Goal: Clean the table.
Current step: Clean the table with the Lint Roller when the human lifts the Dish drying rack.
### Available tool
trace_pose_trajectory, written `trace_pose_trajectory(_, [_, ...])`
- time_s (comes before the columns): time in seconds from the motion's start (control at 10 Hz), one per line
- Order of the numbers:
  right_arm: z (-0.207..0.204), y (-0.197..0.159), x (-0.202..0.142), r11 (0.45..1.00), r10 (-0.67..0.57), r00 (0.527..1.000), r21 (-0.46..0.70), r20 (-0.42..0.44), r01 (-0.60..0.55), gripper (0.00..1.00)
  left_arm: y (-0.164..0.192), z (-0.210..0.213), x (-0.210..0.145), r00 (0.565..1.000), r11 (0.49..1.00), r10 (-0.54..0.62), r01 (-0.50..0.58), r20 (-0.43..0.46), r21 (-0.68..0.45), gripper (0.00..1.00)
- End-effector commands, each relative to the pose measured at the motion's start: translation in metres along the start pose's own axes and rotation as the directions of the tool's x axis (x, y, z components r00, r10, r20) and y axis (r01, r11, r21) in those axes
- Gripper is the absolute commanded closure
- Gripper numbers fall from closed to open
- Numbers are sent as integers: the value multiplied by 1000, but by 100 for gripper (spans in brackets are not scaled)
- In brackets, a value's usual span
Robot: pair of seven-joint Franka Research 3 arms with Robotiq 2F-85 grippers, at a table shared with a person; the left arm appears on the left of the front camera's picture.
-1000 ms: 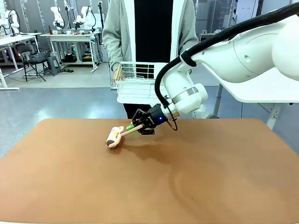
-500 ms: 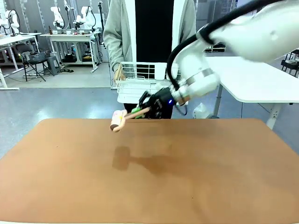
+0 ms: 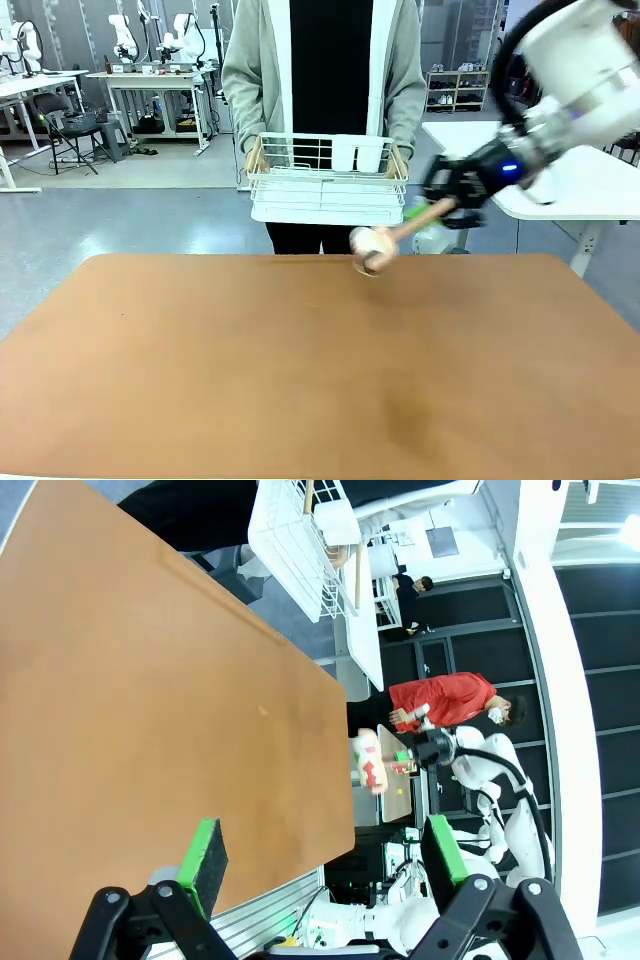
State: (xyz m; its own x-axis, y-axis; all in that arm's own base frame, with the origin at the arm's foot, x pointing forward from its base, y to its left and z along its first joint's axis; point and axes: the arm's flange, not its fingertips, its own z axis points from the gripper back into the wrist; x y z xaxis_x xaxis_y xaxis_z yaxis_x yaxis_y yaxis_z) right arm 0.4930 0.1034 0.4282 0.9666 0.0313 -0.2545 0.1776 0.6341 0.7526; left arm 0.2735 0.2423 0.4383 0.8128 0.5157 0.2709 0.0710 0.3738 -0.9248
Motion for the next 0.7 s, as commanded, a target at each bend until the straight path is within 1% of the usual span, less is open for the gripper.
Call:
trace_pose_trajectory(0.0, [45, 11, -58, 965, -51, 994, -253, 94, 73, 79, 0, 3, 3, 1000, 999, -24, 25, 13, -30, 0])
trace_pose_trajectory(0.1, [69, 2, -83, 933, -40, 992, -352, 124, 82, 79, 0, 3, 3, 1000, 999, -24, 25, 13, -30, 0])
trace_pose_trajectory(0.2, [88, -8, -105, 885, -58, 984, -447, 170, 130, 79, 0, 3, 3, 1000, 999, -24, 25, 13, -30, 0])
trace_pose_trajectory(0.3, [97, -13, -116, 791, -115, 944, -546, 308, 275, 79, 0, 3, 3, 1000, 999, -24, 25, 13, -30, 0])
trace_pose_trajectory(0.4, [89, -10, -119, 738, -109, 931, -599, 349, 311, 79, 0, 3, 3, 1000, 999, -24, 25, 13, -30, 0])
trace_pose_trajectory(0.6, [74, -12, -106, 709, -58, 921, -633, 385, 310, 79, 0, 3, 3, 1000, 999, -24, 25, 13, -30, 0])
